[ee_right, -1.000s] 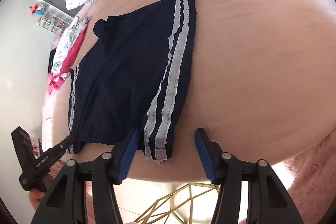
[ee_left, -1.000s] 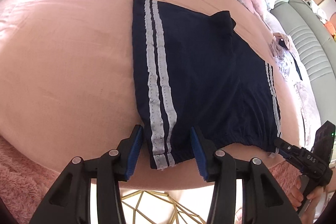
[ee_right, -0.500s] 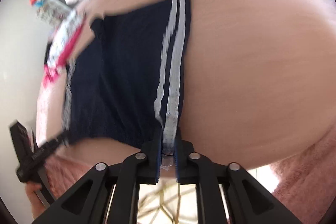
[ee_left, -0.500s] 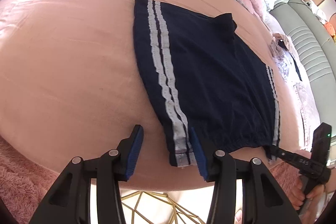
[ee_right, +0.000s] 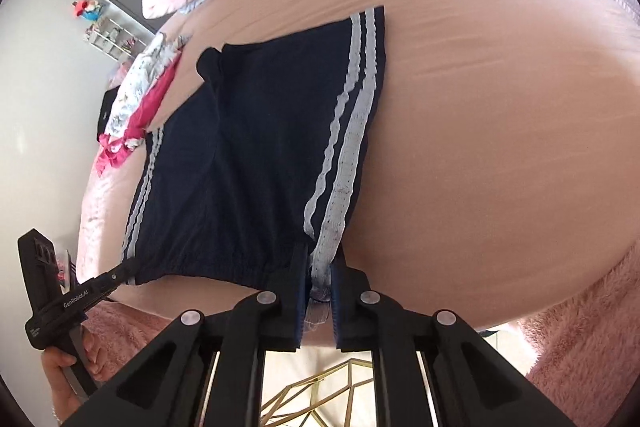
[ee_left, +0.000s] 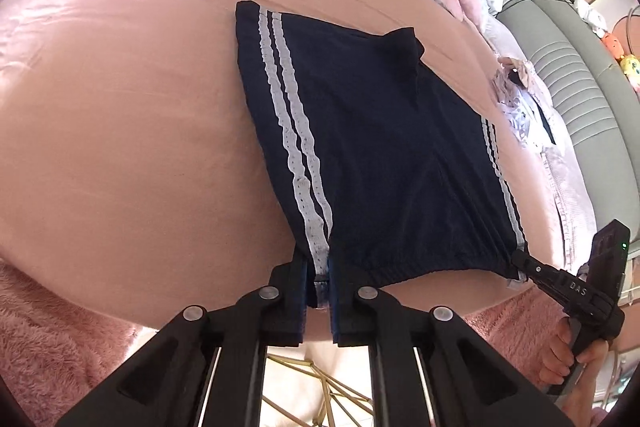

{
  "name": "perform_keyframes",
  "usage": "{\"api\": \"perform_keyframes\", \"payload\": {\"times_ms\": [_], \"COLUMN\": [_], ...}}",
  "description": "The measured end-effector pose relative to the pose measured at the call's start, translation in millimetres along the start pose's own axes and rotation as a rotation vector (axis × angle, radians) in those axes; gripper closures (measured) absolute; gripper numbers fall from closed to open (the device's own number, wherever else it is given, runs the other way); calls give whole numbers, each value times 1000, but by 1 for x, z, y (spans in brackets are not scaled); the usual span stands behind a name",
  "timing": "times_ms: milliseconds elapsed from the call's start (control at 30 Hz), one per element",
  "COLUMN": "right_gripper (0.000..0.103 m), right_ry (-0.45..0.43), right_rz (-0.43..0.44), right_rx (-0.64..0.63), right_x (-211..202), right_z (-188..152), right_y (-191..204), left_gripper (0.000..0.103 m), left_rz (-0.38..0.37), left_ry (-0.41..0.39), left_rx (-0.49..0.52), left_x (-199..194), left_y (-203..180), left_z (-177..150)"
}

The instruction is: Fold clothes

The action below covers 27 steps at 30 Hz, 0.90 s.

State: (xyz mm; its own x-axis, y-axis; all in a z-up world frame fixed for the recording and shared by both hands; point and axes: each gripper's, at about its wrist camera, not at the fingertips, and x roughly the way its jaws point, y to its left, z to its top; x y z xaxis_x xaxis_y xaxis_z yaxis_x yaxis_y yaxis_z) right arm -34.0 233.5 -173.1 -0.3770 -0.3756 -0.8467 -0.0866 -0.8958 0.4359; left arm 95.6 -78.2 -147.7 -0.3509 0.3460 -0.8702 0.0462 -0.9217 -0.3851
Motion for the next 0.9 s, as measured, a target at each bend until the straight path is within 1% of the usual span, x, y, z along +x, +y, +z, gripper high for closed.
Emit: {"api": "perform_keyframes", "payload": {"times_ms": [33, 67, 100, 133, 167, 200, 233, 267, 300, 333, 367, 400, 467, 500, 567, 633, 700, 767, 800, 900], "right_gripper": [94, 94, 92, 88, 88, 88, 85, 80, 69, 66, 66, 66, 66, 66, 67, 67, 67, 67, 67, 67], "right_ry": [10, 20, 43, 82, 97, 85, 74, 62, 35, -9, -54, -102, -187, -197, -181, -150, -120, -91, -73, -2], "right_rz": [-5, -20, -43, -71, -76, -70, -69, -68, -83, -113, -141, -182, -264, -288, -313, -302, -268, -241, -239, -225], "right_rx": [1, 3, 2, 3, 14, 25, 33, 40, 33, 11, -10, -32, -97, -158, -242, -306, -364, -421, -438, -451], "right_x": [2, 5, 11, 22, 30, 29, 25, 20, 12, 1, -10, -21, -35, -35, -25, -8, 9, 27, 40, 86], "right_z": [0, 0, 0, 0, -1, 0, 2, 4, 7, 9, 10, 12, 19, 25, 40, 62, 85, 109, 122, 157], "right_y": [-3, -3, -4, -6, -8, -9, -7, -6, -4, -1, 2, 5, 14, 21, 34, 49, 63, 76, 79, 81], "left_gripper": [96, 94, 93, 93, 93, 90, 86, 72, 53, 48, 48, 48, 48, 50, 55, 58, 65, 68, 70, 72], "left_rz": [7, 21, 30, 28, 23, 17, 35, 75, 118, 154, 177, 183, 175, 158, 122, 108, 88, 60, 60, 89], "left_ry": [18, 47, 74, 96, 112, 103, 86, 61, 30, -6, -52, -94, -158, -161, -159, -137, -97, -35, -12, 40], "left_rx": [9, 9, 4, -18, -38, -52, -58, -56, -49, -46, -43, -22, 51, 99, 198, 297, 378, 402, 411, 419], "left_x": [3, 12, 21, 28, 32, 29, 24, 17, 10, 2, -7, -13, -19, -15, -2, 18, 42, 74, 85, 117], "left_y": [1, 0, 1, 5, 9, 11, 12, 13, 13, 14, 14, 11, 1, -7, -26, -48, -69, -83, -87, -91], "left_z": [-1, 2, 4, 5, 7, 9, 11, 13, 16, 20, 25, 31, 48, 58, 82, 107, 126, 153, 158, 172]}}
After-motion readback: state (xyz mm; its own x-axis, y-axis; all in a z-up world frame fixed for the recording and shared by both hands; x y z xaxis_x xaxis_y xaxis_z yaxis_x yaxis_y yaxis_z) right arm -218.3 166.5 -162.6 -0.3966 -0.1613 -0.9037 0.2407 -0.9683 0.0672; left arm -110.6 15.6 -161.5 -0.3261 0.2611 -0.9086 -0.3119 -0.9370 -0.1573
